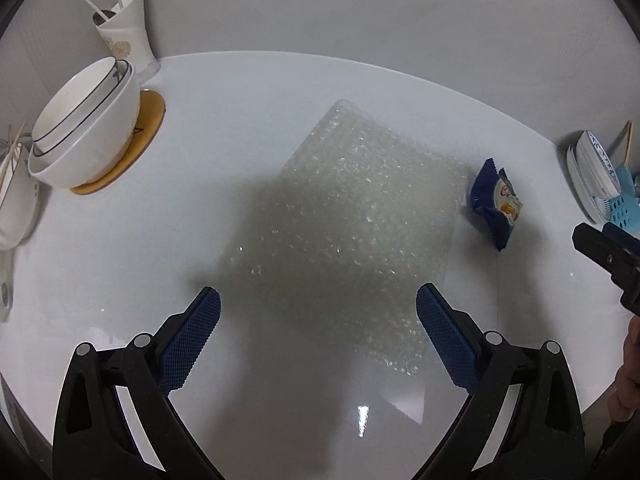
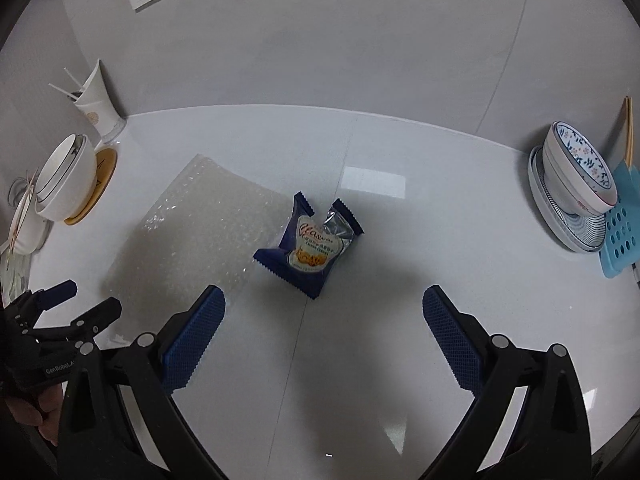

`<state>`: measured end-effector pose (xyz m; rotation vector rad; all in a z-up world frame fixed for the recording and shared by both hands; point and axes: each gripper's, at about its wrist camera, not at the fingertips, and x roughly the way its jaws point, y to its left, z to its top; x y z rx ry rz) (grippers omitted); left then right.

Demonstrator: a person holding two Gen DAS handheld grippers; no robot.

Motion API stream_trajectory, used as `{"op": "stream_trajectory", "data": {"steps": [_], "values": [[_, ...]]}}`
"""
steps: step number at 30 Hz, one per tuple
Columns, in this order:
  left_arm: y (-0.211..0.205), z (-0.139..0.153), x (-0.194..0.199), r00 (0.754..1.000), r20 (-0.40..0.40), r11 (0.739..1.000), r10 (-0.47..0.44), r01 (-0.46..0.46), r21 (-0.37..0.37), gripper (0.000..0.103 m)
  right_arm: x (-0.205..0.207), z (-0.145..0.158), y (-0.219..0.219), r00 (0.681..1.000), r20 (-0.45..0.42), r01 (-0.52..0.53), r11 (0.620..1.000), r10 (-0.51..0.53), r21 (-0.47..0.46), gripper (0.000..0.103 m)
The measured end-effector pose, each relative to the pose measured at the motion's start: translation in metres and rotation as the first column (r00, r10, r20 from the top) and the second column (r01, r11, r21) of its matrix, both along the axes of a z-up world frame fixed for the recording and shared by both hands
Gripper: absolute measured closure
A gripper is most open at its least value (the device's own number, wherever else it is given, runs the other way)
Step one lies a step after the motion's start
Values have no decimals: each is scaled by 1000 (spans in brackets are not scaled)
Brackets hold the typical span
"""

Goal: Collect trash
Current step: 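Move the left gripper to the bubble wrap while the right gripper approaches the blue snack wrapper, then grasp the bubble wrap with the left gripper while the right gripper grasps the blue snack wrapper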

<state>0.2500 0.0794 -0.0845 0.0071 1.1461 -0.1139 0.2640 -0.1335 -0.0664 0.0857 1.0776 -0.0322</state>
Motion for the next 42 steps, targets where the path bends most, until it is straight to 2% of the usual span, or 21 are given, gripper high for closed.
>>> {"op": "stream_trajectory", "data": {"steps": [7, 13, 15, 17, 20, 26, 29, 32, 34, 36, 38, 42], "values": [[-7, -27, 43, 999, -41, 1000, 0, 0, 8, 7, 51, -36, -8, 994, -89, 70, 998, -70, -2, 10], [-13, -47, 59, 996, -85, 1000, 11, -10, 13, 10, 76, -63, -15, 975, -180, 140, 989, -131, 40, 16], [-16, -53, 61, 995, -100, 999, 15, -11, 39, 13, 79, -65, -16, 972, -185, 156, 987, -146, 44, 16], [-20, -58, 62, 994, -105, 997, 15, -6, 80, 13, 85, -69, -14, 967, -199, 167, 986, -158, 30, 19], [-25, -58, 60, 993, -113, 996, 19, -9, 92, 17, 88, -78, -15, 959, -234, 179, 982, -161, 56, 28], [-34, -54, 52, 986, -161, 995, 50, -35, 93, 36, 91, -92, -11, 947, -280, 179, 983, -158, 51, 44], [-39, -52, 46, 984, -171, 994, 55, -38, 100, 47, 89, -94, -9, 945, -290, 169, 984, -148, 48, 55], [-42, -50, 41, 982, -177, 994, 65, -47, 100, 60, 85, -96, -11, 942, -299, 176, 983, -155, 45, 61], [-44, -49, 37, 982, -177, 994, 68, -51, 101, 75, 81, -98, -11, 943, -299, 169, 984, -147, 50, 74], [-46, -48, 33, 982, -175, 994, 69, -52, 100, 81, 76, -97, -11, 947, -294, 153, 987, -130, 56, 78], [-46, -47, 28, 982, -175, 994, 73, -58, 89, 85, 71, -96, -12, 946, -297, 151, 987, -128, 54, 81], [-43, -40, 21, 984, -160, 996, 77, -67, 67, 86, 62, -88, -15, 956, -273, 127, 991, -108, 53, 82]]}}
